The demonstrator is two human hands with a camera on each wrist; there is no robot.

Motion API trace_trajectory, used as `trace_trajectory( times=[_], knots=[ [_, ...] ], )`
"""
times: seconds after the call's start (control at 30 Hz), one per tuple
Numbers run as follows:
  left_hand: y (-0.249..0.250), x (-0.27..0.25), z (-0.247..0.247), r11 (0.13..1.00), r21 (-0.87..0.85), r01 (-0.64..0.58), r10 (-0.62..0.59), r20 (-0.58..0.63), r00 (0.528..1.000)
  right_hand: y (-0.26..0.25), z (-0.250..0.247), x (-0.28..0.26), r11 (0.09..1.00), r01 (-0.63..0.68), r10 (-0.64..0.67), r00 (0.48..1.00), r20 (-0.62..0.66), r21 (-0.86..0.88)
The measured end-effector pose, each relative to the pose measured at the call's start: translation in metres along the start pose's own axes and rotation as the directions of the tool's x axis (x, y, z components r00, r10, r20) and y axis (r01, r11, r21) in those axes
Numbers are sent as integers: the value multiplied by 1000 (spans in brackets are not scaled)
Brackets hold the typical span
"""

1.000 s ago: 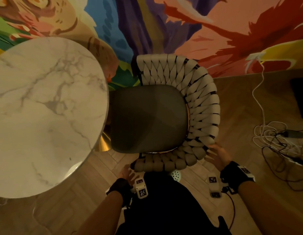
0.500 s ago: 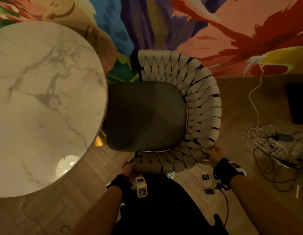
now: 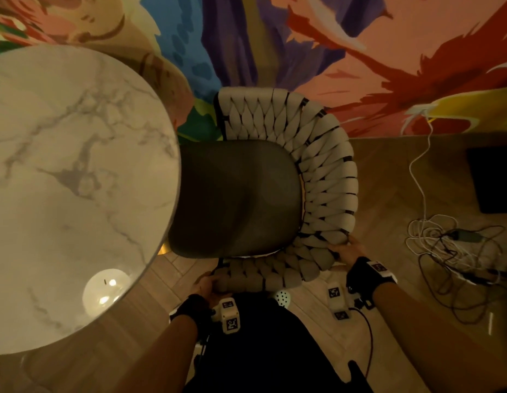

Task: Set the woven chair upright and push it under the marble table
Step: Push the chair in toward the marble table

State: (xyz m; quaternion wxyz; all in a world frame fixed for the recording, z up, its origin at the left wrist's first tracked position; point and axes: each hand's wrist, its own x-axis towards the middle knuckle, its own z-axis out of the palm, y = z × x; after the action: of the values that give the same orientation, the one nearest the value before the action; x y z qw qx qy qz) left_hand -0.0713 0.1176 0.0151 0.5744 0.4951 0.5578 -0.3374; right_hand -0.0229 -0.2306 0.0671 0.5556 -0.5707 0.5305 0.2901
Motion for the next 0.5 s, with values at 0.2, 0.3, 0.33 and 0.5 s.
trace_trajectory(
  times=[0.2,0.3,0.33,0.5],
  knots=[
    [2,13,-20,1000,-14,14,-14,4,1000,-1,16,-3,1000,8,-8,1000,27,-7],
    [4,3,-23,999,-41,17,-17,-1,1000,4,21,-3,1000,-7,7,1000,30,8],
    [5,0,-24,999,-42,3,-3,-4,1000,5,22,-2,1000,-11,10,1000,29,14],
    [5,2,-31,1000,-19,-23,23,-8,1000,12,28,-4,1000,-12,12,1000,28,1]
  ],
)
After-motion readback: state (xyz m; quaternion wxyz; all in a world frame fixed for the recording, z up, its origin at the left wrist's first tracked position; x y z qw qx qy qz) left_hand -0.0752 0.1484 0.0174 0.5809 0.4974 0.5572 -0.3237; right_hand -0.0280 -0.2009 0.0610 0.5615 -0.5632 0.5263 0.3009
